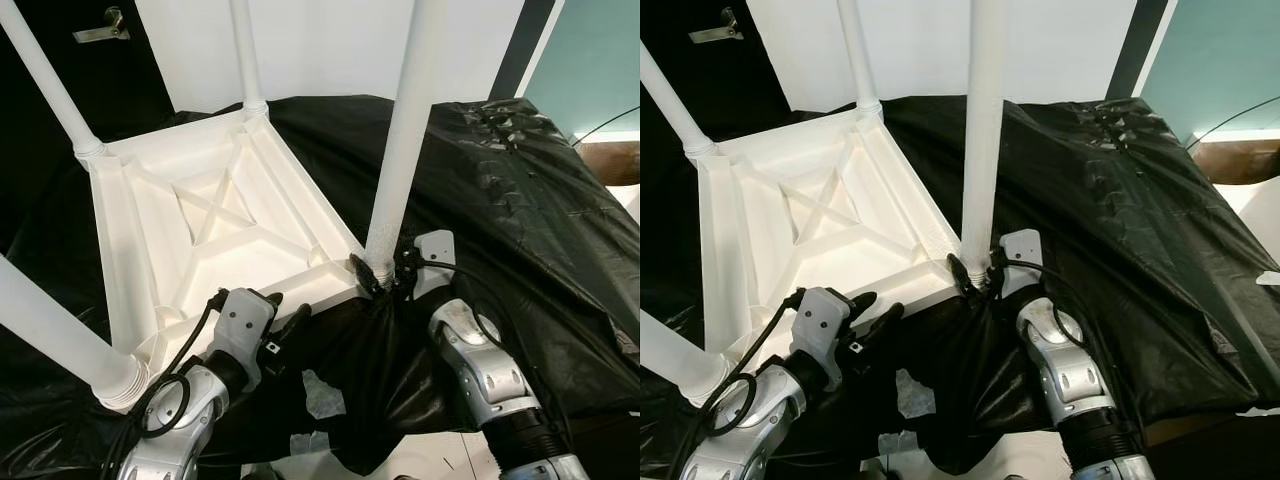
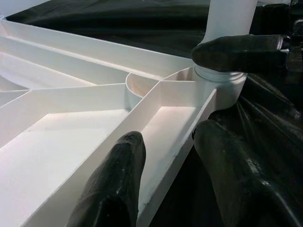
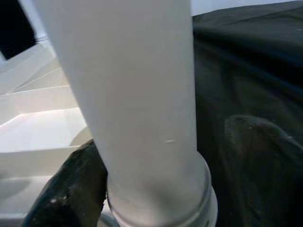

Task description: Building children table

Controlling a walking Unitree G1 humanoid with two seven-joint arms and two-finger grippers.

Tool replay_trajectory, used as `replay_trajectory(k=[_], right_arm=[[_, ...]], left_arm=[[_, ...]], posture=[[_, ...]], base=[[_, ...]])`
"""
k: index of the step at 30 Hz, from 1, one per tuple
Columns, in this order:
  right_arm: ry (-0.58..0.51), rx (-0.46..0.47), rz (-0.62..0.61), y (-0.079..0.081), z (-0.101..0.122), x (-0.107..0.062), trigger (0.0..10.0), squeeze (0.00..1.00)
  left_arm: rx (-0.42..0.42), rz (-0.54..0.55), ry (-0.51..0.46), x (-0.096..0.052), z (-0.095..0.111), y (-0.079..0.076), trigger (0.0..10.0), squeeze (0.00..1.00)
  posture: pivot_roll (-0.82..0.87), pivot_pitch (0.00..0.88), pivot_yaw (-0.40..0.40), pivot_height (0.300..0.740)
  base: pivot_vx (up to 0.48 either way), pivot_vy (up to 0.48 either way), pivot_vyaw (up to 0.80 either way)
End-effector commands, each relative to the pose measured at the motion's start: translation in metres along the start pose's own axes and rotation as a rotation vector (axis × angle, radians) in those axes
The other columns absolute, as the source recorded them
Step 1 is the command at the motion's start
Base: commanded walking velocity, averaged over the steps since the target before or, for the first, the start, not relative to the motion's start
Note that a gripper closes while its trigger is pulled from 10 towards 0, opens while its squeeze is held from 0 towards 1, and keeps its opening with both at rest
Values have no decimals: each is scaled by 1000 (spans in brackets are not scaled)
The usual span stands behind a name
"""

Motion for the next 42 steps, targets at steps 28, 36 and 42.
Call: replay_trajectory(k=[28, 36, 42], right_arm=[[-23, -166, 564, -26, -5, 25, 3569, 0], [-22, -198, 586, -32, -4, 30, 0, 0], [-19, -151, 521, -31, -7, 28, 10000, 0]], left_arm=[[80, 4, 1, 23, -7, -14, 10000, 0], [79, 13, -2, 26, -10, -16, 10000, 0], [85, 31, -10, 27, -9, -16, 10000, 0]], posture=[[119, 29, -13, 740], [116, 43, -26, 740], [116, 51, -32, 740]], base=[[0, 0, 0], [0, 0, 0], [0, 0, 0]])
Point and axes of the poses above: a point about 5 cm out from each wrist's last joint towards the gripper, its own x axis pointing out of the wrist towards the gripper, its own z axis along the axis of the wrist's last joint, y = z × x, the point moved 1 cm from there along x, pointing out of the wrist towards the gripper, and after that the axes turned 11 degrees about -x, right-handed, at the moved point
